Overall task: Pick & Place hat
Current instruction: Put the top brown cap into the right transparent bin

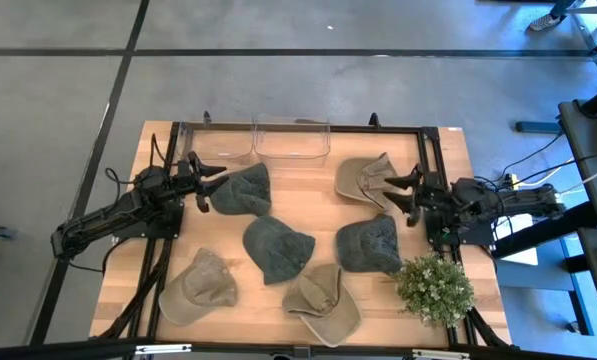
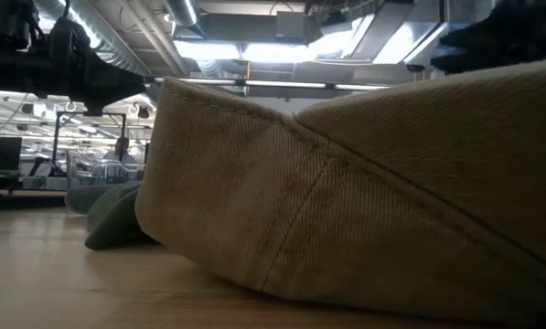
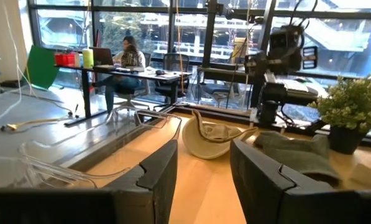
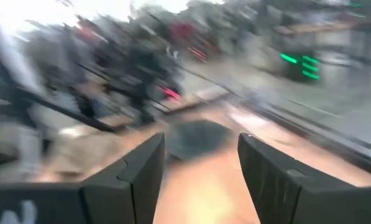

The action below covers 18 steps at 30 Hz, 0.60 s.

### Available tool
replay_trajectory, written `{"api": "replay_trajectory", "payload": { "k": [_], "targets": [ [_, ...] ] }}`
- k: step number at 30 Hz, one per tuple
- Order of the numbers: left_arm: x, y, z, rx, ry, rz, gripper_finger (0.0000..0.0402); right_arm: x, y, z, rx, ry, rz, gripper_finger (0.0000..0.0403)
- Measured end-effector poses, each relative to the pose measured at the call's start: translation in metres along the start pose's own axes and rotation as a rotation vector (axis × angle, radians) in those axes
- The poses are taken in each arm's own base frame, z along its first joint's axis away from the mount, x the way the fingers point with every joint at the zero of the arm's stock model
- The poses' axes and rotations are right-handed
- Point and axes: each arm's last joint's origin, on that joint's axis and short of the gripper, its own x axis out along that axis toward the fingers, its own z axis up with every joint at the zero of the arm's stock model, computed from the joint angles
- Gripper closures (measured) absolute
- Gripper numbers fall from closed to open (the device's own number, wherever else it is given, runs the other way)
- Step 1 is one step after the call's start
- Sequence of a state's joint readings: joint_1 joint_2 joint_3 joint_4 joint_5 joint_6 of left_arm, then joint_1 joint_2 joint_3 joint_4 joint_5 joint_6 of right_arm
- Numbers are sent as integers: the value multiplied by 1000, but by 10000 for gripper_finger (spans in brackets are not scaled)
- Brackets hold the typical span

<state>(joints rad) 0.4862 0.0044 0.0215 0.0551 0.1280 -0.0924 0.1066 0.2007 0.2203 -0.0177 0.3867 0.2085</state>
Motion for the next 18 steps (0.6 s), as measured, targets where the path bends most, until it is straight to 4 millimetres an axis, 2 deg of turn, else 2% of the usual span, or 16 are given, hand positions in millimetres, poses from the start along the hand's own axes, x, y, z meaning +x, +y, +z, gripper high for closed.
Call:
{"api": "replay_trajectory", "payload": {
  "k": [3, 7, 12, 15, 18],
  "targets": [
    [0, 0, 0, 17, 0, 3, 258, 8, 2, 16, -45, 132, -180, 206],
    [0, 0, 0, 19, 0, 3, 258, 22, 8, 38, -104, 387, -302, 219],
    [0, 0, 0, 19, 0, 4, 258, 38, 10, 60, -27, 670, -510, 232],
    [0, 0, 0, 19, 0, 4, 258, 49, 9, 65, -4, 841, -585, 234],
    [0, 0, 0, 19, 0, 4, 258, 62, 7, 58, -1, 1004, -594, 235]
  ]
}}
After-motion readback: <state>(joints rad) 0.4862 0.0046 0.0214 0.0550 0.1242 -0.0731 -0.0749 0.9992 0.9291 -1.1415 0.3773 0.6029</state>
